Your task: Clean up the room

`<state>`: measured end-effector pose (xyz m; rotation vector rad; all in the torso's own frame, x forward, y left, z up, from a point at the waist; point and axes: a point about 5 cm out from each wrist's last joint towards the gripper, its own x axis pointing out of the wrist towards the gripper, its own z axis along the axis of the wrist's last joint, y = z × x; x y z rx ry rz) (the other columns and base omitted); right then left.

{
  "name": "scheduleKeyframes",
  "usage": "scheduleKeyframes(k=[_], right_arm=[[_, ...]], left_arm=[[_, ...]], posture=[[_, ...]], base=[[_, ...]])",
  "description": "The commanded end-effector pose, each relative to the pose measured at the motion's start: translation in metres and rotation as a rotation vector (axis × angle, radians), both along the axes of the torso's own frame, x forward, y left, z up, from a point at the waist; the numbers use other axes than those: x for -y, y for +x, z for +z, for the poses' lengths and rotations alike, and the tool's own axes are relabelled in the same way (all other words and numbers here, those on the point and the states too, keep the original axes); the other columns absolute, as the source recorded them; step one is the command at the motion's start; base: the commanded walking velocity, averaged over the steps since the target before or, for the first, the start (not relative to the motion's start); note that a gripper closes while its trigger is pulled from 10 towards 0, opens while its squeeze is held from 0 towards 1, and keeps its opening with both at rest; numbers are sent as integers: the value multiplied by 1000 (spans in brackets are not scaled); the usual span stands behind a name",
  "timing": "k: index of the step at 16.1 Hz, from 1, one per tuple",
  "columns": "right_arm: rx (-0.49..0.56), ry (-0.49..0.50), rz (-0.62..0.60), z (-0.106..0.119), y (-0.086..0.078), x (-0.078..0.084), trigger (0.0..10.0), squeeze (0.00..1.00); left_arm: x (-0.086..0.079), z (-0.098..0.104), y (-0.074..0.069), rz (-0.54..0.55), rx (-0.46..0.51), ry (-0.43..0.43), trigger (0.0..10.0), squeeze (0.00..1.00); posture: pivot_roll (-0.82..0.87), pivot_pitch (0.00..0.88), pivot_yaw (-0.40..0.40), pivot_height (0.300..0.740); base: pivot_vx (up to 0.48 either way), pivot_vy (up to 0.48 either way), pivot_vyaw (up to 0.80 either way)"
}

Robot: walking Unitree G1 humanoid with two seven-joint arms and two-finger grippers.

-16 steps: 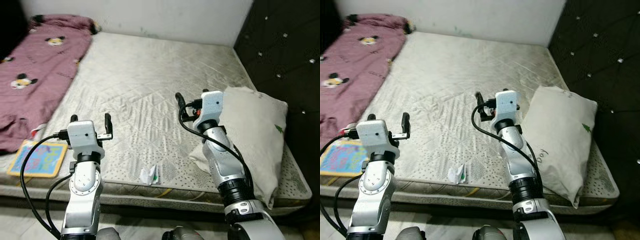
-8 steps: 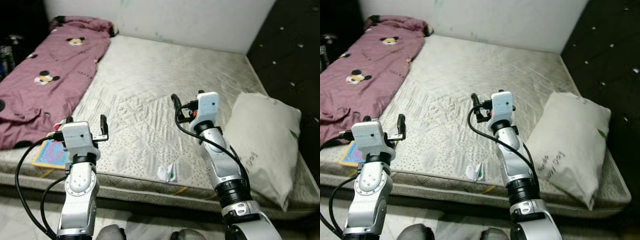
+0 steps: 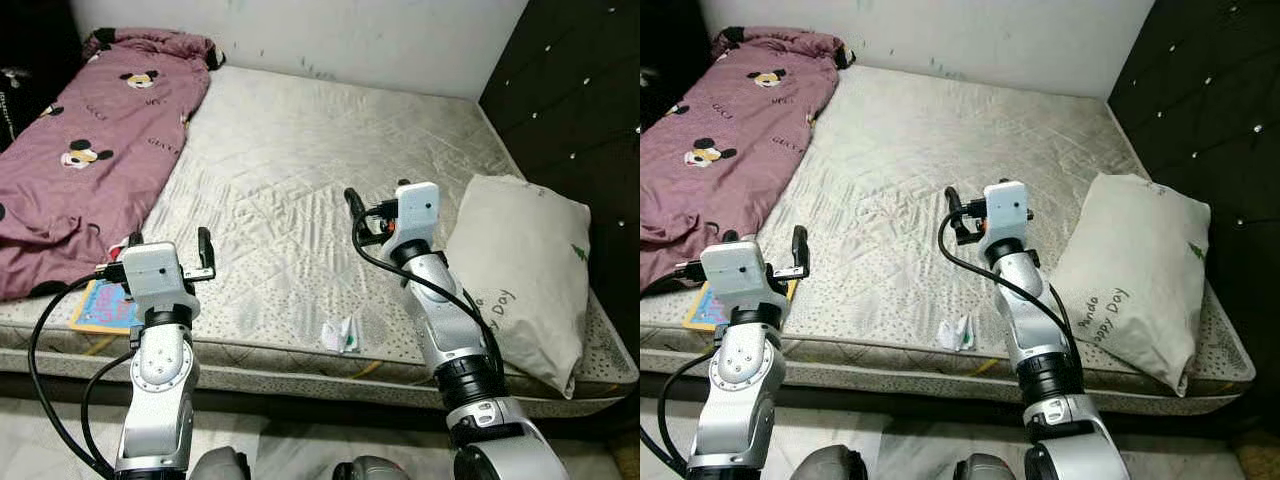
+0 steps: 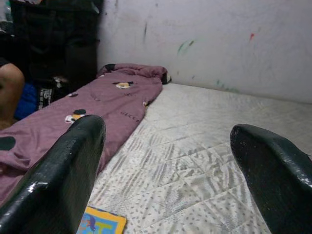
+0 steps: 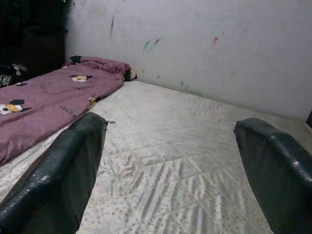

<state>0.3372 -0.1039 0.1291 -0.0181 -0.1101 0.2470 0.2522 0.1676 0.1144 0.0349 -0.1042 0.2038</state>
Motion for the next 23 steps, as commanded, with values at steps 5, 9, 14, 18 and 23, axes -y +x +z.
scheduleKeyframes(k=[5, 9, 14, 18, 23], right_arm=[[-9, -3, -32, -2, -2, 9, 10000, 0], [-24, 6, -57, -9, -12, 16, 10000, 0], [-48, -87, -116, -16, -16, 27, 10000, 0], [-24, -52, -70, -8, -16, 22, 10000, 0], [-28, 16, -22, -5, -24, 16, 10000, 0]], left_arm=[[-5, 5, -4, 12, 12, -4, 10000, 0], [-13, -1, -18, 30, -21, -9, 10000, 0], [-14, -2, -19, -4, -39, 16, 10000, 0], [-14, -1, -16, 10, -52, 48, 10000, 0], [-9, -2, -23, 2, -64, 27, 10000, 0]], posture=[[19, 40, -82, 740], [15, 66, -61, 740], [15, 54, -37, 740], [18, 60, -39, 740], [21, 109, -65, 740]], base=[[0, 0, -783], [0, 0, -714], [0, 0, 0], [0, 0, 0], [0, 0, 0]])
